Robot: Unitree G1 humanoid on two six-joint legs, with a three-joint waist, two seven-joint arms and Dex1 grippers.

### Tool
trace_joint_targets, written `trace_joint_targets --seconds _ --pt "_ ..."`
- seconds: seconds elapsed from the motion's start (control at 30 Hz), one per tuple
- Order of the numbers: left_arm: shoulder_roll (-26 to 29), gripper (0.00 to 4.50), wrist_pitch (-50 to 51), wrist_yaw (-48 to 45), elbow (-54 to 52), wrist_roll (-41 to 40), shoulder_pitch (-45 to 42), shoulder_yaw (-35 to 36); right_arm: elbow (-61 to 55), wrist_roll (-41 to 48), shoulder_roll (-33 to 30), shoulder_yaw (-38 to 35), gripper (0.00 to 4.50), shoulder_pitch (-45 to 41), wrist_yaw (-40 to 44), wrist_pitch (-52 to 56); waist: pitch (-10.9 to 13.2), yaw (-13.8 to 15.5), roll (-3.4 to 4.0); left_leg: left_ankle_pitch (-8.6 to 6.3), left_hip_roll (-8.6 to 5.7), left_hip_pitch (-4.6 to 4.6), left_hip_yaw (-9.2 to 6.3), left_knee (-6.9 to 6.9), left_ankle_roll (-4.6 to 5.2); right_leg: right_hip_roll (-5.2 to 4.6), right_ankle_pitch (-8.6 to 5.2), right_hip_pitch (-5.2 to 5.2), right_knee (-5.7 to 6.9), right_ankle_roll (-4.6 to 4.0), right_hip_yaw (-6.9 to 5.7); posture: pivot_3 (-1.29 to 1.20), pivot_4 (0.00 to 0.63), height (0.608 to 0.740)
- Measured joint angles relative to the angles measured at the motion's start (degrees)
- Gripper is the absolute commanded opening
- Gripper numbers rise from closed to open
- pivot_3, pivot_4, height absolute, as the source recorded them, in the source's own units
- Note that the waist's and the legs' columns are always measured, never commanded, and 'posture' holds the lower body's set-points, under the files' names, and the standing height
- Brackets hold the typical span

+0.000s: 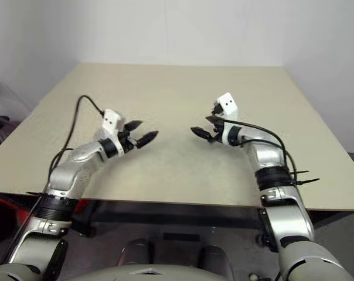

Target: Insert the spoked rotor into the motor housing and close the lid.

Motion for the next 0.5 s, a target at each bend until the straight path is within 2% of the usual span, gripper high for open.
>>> trace_joint_targets --seconds 0.3,0.5 --pt "-2.5 4.48 -5.0 -3.5 4.8 4.4 -1.1 -1.4 0.0 -2.1 -0.7 0.0 4.44 2.5 1.7 -0.3 0.0 0.0 0.01 -0.01 0.0 0.0 0.01 0.05 0.06 0.0 0.03 -0.04 0.1 -0.07 0.0 0.0 0.0 0.74" --pt "-3.3 4.48 -5.3 -4.5 5.8 5.2 -1.2 -1.3 0.0 -2.1 -0.1 -0.8 4.44 2.5 -0.5 -0.2 0.0 0.0 0.02 -0.01 0.01 0.01 0.01 0.06 0.09 0.0 0.03 -0.04 0.13 -0.08 0.0 0.0 0.0 0.74"
